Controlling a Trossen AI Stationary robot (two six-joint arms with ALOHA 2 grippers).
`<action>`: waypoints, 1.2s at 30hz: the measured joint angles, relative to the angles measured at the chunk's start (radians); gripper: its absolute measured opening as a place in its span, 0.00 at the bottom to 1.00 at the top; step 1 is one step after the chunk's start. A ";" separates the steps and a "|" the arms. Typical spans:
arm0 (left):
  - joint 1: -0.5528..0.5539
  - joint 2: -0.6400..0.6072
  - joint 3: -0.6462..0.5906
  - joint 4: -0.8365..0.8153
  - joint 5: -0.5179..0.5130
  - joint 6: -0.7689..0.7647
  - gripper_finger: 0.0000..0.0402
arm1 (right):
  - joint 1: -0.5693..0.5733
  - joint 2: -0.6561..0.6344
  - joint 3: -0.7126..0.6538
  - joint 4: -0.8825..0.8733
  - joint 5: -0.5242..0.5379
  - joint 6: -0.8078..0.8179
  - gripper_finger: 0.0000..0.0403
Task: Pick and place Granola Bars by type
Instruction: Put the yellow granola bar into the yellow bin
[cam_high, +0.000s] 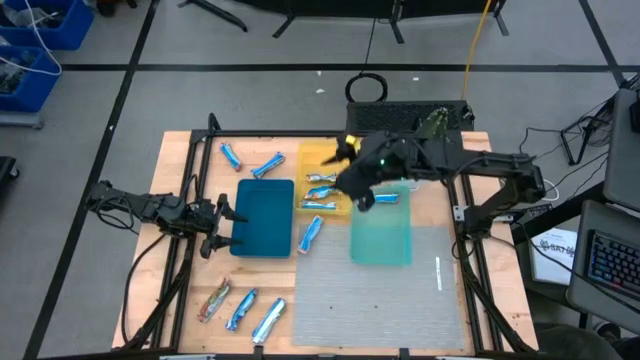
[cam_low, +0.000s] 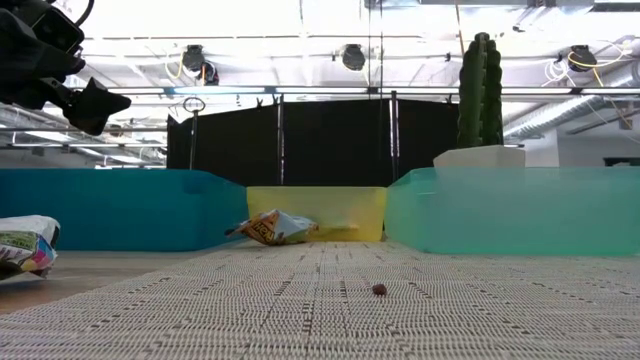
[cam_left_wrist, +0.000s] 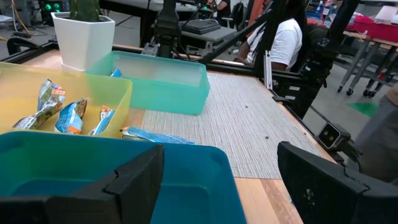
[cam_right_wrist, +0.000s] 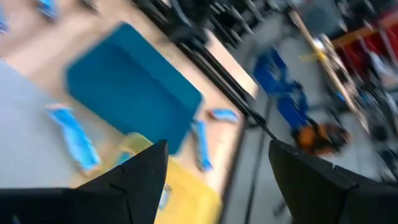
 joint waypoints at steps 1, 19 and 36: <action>0.000 0.000 0.000 0.000 0.000 0.000 0.77 | 0.014 0.008 0.000 -0.002 -0.022 0.000 0.68; 0.000 0.000 0.000 -0.001 0.000 0.000 0.77 | 0.139 0.272 -0.008 0.043 -0.057 -0.086 0.68; 0.000 0.000 0.000 -0.001 0.000 0.000 0.77 | 0.115 0.494 -0.009 0.050 0.014 -0.149 0.66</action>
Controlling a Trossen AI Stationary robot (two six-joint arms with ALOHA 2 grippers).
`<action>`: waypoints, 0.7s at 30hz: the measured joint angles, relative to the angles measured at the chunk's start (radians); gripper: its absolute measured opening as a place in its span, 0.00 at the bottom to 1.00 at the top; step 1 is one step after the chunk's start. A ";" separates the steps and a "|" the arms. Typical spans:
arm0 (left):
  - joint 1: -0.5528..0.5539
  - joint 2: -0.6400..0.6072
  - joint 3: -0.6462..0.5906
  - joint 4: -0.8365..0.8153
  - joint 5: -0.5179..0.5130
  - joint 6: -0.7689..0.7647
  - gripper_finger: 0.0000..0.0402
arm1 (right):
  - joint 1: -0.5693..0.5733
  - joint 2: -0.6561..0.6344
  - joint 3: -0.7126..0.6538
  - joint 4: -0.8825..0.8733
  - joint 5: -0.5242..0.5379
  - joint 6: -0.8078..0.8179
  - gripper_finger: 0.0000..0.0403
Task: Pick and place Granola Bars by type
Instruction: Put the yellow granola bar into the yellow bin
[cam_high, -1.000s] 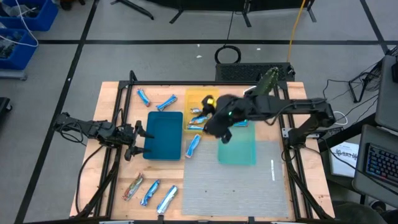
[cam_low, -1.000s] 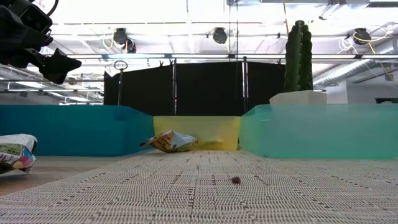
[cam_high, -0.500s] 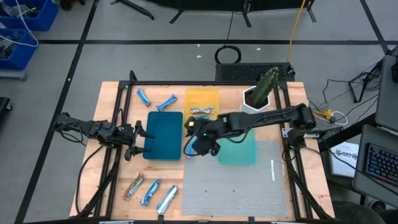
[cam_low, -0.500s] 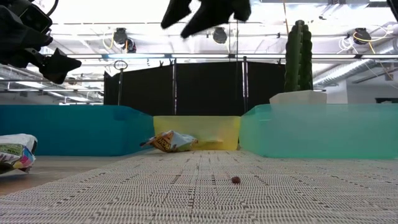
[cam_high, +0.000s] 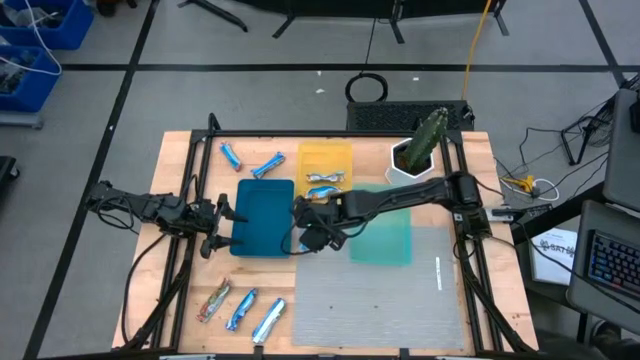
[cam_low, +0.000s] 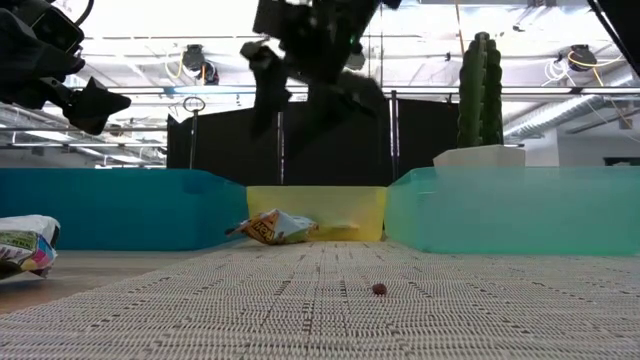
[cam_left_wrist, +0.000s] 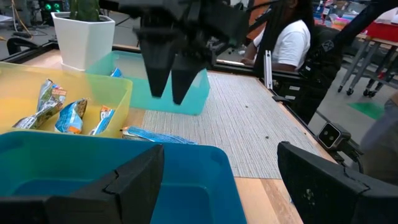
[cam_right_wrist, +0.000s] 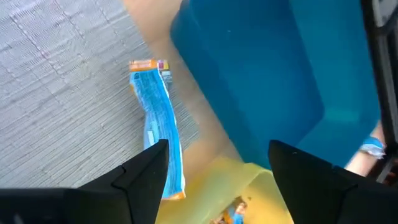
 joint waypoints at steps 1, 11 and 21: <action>0.000 0.000 0.000 0.000 0.000 0.000 0.77 | -0.002 0.012 0.000 0.009 -0.001 -0.003 0.65; 0.000 0.000 0.000 0.000 0.000 0.000 0.77 | -0.016 0.085 0.000 -0.008 -0.048 0.049 0.65; 0.000 0.000 0.000 0.001 0.000 0.000 0.77 | -0.026 0.141 0.000 -0.017 -0.081 0.108 0.63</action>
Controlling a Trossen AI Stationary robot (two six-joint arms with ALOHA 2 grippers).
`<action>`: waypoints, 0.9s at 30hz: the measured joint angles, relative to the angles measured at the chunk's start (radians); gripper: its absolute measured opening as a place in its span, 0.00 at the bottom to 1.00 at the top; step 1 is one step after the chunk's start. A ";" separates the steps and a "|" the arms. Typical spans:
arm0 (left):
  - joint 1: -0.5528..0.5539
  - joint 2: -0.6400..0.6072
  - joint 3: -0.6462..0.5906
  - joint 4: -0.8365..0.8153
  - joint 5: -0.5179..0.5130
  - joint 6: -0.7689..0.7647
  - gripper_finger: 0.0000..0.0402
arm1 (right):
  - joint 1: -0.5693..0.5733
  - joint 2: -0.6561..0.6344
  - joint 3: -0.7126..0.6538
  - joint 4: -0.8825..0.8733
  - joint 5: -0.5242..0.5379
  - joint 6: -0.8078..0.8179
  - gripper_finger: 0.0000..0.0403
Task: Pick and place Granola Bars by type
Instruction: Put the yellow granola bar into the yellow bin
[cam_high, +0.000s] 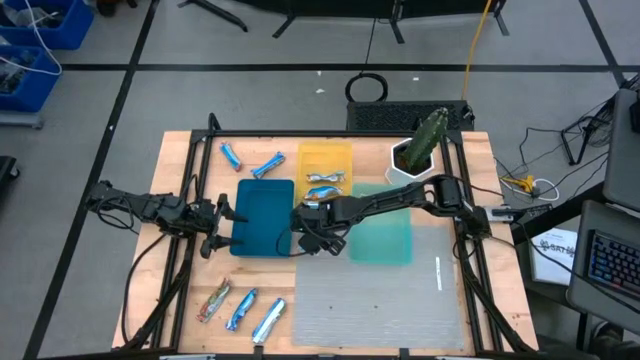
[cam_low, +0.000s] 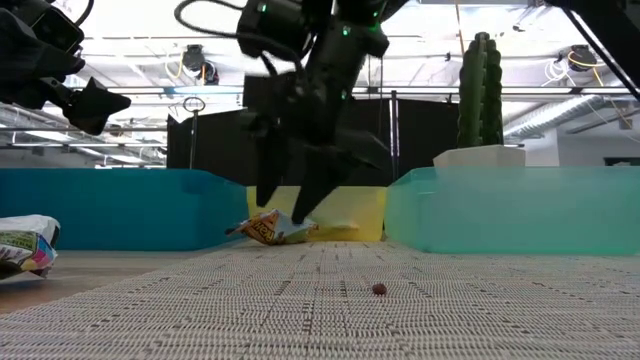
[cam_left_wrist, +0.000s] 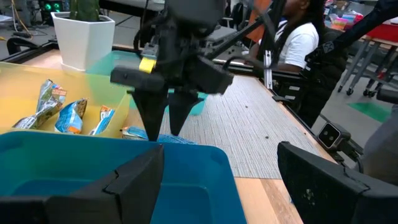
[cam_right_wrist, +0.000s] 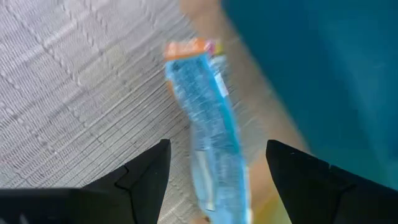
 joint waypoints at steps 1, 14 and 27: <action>0.000 0.000 0.000 0.000 0.000 0.000 0.77 | 0.000 0.007 0.000 -0.004 0.000 0.000 0.63; 0.000 0.000 0.000 0.000 0.000 0.000 0.77 | -0.008 0.019 0.000 0.006 0.000 -0.006 0.59; 0.000 0.000 0.000 0.000 0.000 0.000 0.77 | -0.011 0.019 0.000 0.020 -0.052 -0.006 0.28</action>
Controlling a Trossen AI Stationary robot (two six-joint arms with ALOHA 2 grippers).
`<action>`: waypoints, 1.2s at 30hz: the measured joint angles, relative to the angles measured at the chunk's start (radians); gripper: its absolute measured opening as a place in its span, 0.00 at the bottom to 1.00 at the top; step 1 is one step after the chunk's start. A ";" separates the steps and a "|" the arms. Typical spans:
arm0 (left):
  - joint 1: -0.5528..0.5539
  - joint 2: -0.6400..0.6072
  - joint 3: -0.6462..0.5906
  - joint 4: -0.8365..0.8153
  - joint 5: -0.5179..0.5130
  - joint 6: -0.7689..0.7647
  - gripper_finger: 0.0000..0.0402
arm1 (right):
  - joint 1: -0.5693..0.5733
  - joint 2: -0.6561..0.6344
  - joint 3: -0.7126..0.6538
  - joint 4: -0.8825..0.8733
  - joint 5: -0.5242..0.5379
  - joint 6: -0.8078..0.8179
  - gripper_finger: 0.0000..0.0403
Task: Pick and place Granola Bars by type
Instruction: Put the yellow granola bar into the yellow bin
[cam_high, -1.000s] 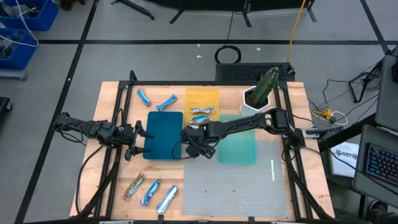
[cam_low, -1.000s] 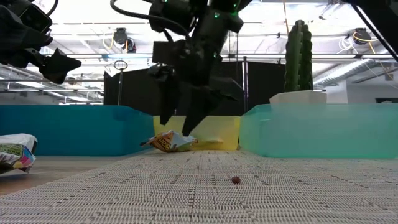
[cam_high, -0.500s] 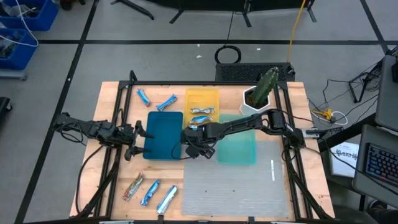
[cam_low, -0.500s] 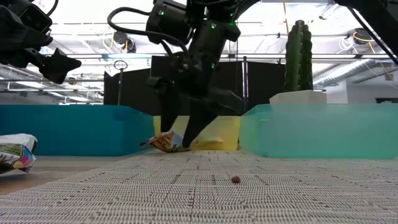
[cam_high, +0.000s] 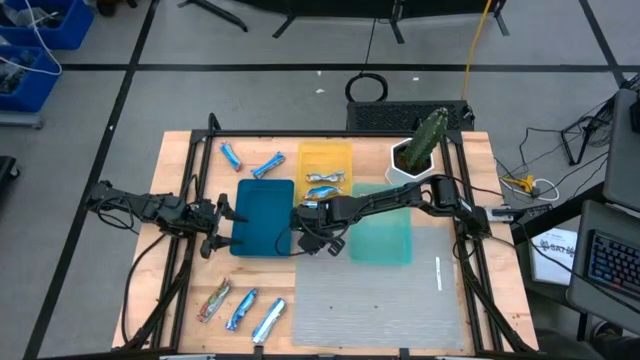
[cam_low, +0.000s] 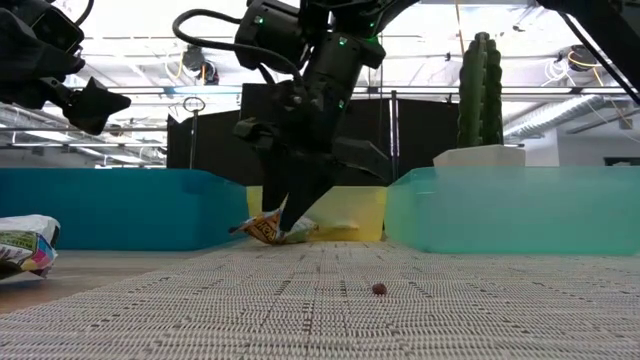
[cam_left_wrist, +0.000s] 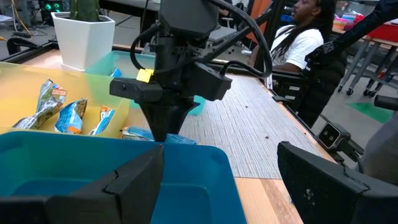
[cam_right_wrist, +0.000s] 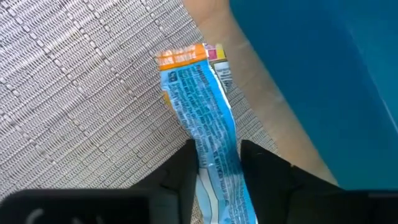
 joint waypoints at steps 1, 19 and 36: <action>0.000 0.000 0.000 0.000 0.000 0.000 0.77 | 0.000 0.000 0.000 0.000 0.000 0.000 0.26; 0.000 0.000 0.000 0.000 0.000 0.000 0.77 | -0.002 -0.017 0.000 -0.008 0.002 0.084 0.00; 0.000 0.000 0.000 0.000 0.000 0.000 0.77 | 0.079 -0.308 0.000 -0.151 0.107 0.136 0.00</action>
